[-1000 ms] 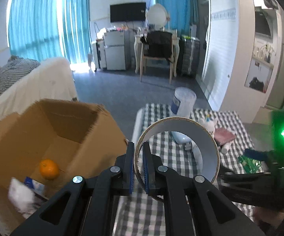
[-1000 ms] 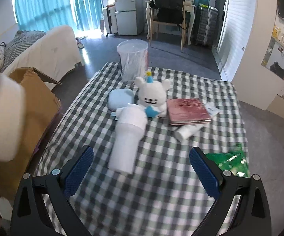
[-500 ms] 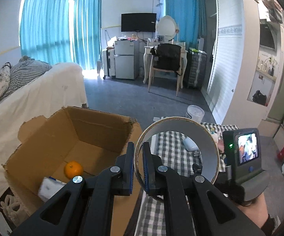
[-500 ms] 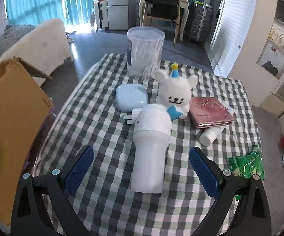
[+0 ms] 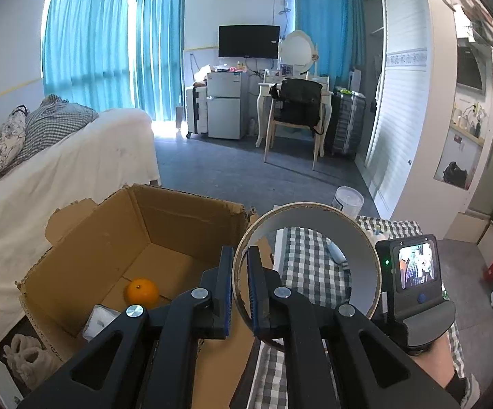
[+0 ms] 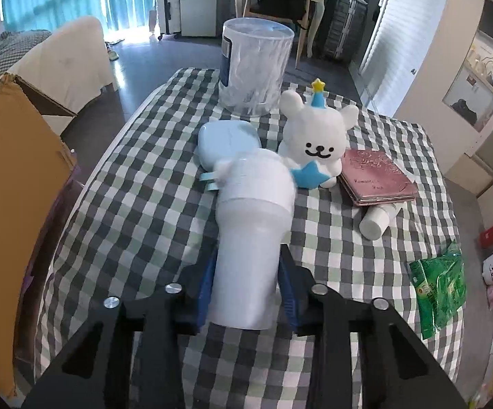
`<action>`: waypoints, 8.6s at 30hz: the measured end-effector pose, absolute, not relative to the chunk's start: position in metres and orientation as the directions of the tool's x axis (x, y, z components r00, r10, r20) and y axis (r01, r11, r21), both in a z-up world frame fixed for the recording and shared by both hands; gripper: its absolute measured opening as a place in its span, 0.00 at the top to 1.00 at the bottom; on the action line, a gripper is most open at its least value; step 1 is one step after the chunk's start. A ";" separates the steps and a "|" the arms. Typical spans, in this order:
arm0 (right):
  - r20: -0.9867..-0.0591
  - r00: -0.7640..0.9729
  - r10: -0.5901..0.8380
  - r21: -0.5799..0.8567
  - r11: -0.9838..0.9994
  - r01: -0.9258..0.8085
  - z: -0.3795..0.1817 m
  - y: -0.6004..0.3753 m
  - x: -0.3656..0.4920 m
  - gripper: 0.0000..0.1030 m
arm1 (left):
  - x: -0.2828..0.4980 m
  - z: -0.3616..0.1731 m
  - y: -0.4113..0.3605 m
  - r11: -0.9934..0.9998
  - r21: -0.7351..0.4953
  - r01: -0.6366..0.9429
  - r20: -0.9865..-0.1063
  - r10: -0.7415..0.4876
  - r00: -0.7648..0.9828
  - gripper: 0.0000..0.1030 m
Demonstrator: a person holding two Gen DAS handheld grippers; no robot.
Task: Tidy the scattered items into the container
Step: 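Grasp the tape roll with the left gripper while the right gripper grasps the white bottle, then carry the white bottle into the box and open the right gripper while the left gripper holds the tape, then open the left gripper over the box to drop the tape roll, then move both grippers back over the table and grasp the white bear plush with the left gripper, then grasp the green packet with the right gripper while the left gripper holds the bear, then carry the green packet and the bear plush over the box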
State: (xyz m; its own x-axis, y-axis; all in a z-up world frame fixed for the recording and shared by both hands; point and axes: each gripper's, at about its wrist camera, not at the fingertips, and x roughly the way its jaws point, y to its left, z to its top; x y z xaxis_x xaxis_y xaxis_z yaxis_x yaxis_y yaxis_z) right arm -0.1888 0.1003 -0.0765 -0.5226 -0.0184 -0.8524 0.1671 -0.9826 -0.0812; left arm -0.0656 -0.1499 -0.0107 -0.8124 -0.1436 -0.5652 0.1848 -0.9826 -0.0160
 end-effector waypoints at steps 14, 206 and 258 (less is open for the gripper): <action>-0.833 -0.550 -0.056 -0.046 -0.984 0.170 -0.056 0.105 -0.174 0.69 | -0.061 -0.008 -0.153 -0.982 -0.023 0.190 -0.564 -0.144 -0.813 0.93; -0.824 -0.565 -0.038 -0.023 -0.995 0.102 -0.067 0.282 -0.172 0.62 | -0.235 -0.088 0.017 -1.000 -0.014 0.009 -0.659 0.002 -0.752 0.54; -0.640 -0.698 -0.322 -0.054 -0.887 0.459 0.097 -0.004 -0.078 0.65 | -0.035 0.026 -0.249 -0.943 -0.032 0.330 -0.552 -0.259 -0.792 0.54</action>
State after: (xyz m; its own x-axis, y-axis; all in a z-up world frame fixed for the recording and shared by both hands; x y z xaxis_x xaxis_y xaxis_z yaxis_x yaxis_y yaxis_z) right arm -0.0782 -0.0041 0.0966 -0.6980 -0.3219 -0.6397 0.4589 -0.8868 -0.0545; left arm -0.0346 -0.2488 0.0256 -0.7923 -0.2588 -0.5525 0.3302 -0.9434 -0.0317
